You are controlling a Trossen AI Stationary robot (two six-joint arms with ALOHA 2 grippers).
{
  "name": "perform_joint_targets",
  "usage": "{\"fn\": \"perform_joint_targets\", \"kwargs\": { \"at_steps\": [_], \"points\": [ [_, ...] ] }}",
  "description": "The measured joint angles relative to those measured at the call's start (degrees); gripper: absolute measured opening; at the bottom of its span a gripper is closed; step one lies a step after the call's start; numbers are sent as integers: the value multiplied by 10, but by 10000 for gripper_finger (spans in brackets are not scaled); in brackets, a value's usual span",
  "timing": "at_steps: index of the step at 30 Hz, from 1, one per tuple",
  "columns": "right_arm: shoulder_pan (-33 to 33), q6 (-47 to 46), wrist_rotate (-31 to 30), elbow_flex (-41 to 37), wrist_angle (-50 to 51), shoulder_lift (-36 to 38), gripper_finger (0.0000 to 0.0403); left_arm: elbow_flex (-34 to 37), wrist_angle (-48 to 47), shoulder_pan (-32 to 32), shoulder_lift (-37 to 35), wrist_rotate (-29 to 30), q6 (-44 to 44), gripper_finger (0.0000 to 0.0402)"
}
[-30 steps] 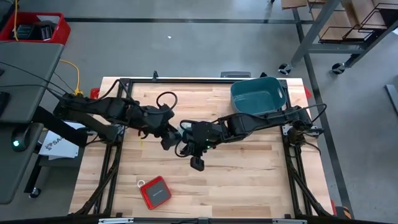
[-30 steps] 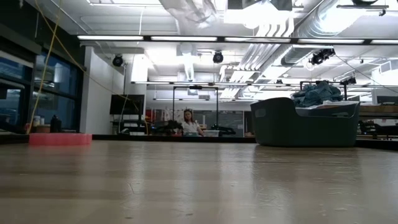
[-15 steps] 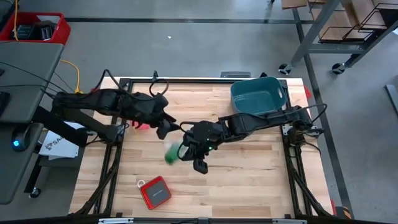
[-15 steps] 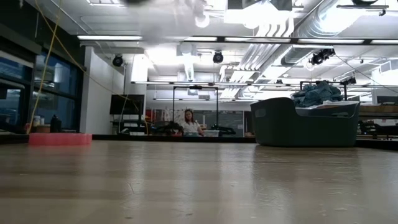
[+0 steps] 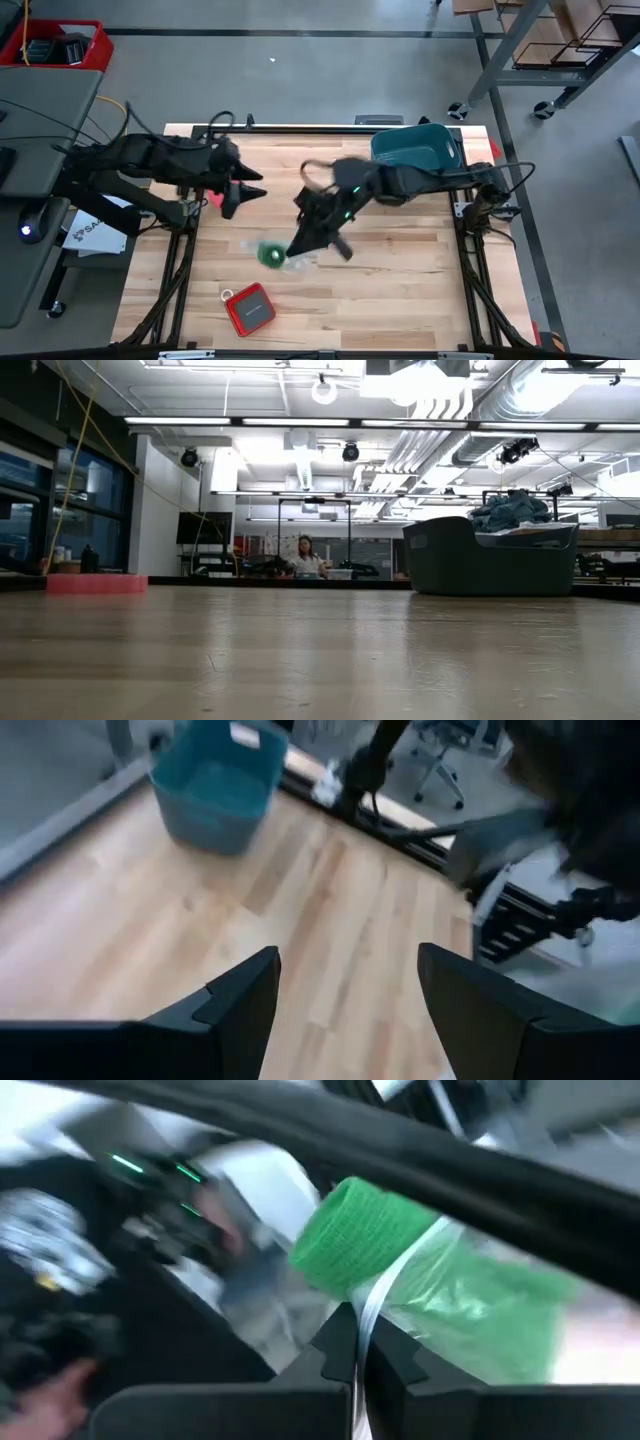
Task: Roll bandage
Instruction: Put the rolled green bandage into the transparent zip bag
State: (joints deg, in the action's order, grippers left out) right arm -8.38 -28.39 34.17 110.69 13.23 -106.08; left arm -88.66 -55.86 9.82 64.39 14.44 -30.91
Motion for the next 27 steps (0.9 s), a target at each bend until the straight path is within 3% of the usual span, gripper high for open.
{"fn": "perform_joint_targets", "kwargs": {
  "at_steps": [10, 17, 21, 27],
  "points": [
    [51, -83, 33, 0, -86, 49, 0, 0, 10, 68, -52, 83, 209, 234],
    [54, -108, 55, 0, -103, 57, 0, 0, 129, 112, -43, 128, 423, 239],
    [54, -107, 66, 0, -101, 57, 0, 0, 195, 126, -40, 116, 414, 249],
    [50, -107, 69, 0, -102, 57, 0, 0, 189, 172, -41, 66, 323, 257]
  ]
}}
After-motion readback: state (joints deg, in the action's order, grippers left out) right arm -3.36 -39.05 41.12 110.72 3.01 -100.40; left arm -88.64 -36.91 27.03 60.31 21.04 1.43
